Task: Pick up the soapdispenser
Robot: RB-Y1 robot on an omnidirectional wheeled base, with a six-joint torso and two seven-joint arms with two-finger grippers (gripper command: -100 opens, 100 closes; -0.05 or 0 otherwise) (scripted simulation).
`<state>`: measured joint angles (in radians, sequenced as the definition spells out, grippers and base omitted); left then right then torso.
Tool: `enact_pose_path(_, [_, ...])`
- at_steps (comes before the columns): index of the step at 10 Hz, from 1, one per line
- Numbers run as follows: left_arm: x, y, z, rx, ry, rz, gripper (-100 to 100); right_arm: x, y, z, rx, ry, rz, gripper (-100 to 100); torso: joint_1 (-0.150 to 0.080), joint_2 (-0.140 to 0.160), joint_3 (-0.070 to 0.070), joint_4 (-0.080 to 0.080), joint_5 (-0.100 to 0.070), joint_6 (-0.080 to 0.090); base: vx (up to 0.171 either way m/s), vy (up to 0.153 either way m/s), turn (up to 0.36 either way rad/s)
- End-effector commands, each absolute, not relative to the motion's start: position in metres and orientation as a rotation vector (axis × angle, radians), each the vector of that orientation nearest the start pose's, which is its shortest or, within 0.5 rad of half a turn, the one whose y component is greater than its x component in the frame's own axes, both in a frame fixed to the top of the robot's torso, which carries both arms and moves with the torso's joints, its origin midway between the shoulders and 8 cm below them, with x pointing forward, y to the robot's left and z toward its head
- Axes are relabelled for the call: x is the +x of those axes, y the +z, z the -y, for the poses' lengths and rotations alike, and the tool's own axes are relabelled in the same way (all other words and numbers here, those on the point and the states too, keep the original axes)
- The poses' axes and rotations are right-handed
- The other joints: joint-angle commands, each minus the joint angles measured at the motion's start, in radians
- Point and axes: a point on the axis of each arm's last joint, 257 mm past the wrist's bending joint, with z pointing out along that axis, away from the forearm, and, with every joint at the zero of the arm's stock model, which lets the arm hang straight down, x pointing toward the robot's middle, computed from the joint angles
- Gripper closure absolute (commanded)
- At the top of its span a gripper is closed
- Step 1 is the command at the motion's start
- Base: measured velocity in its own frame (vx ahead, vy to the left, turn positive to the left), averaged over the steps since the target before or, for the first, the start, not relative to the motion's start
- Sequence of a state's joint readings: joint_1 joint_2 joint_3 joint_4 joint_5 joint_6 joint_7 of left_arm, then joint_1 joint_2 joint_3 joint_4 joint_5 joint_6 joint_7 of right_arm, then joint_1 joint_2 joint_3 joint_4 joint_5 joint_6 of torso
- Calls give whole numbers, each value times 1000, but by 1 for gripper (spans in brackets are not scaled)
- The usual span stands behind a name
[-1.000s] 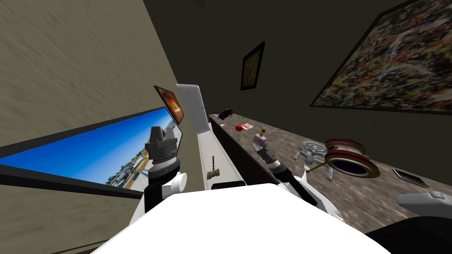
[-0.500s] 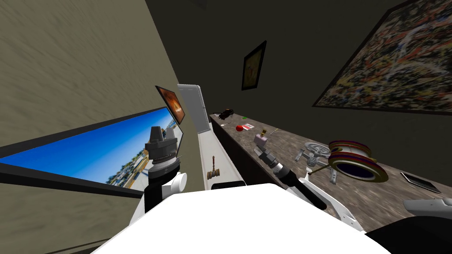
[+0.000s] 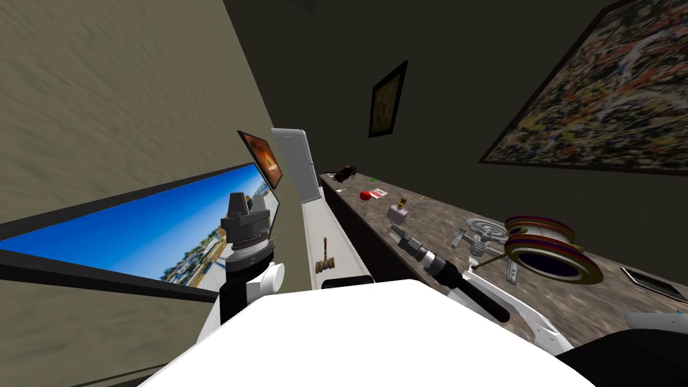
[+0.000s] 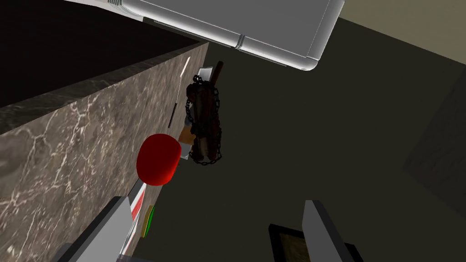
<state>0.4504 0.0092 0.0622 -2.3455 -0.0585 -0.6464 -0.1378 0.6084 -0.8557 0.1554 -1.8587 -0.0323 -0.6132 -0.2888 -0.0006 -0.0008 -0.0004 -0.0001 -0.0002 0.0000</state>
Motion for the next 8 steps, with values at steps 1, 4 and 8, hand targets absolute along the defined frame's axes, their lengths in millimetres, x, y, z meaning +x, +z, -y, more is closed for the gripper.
enact_pose_path(1, [301, 91, -272, -357, -1140, -497, 0, 322, -222, 290, 624, 1337, -1667, -100, 0, 0, 0, 0, 0, 0, 9, -6, 22])
enact_pose_path(4, [301, 91, -272, -357, -1140, -497, 0, 305, -253, 310, 599, 1256, -1817, -100, 0, 0, 0, 0, 0, 0, 12, -7, 30])
enact_pose_path(8, [301, 91, -272, -357, -1140, -497, 0, 294, -265, 329, 531, 1180, -1948, -100, 0, 0, 0, 0, 0, 0, 8, -2, 20])
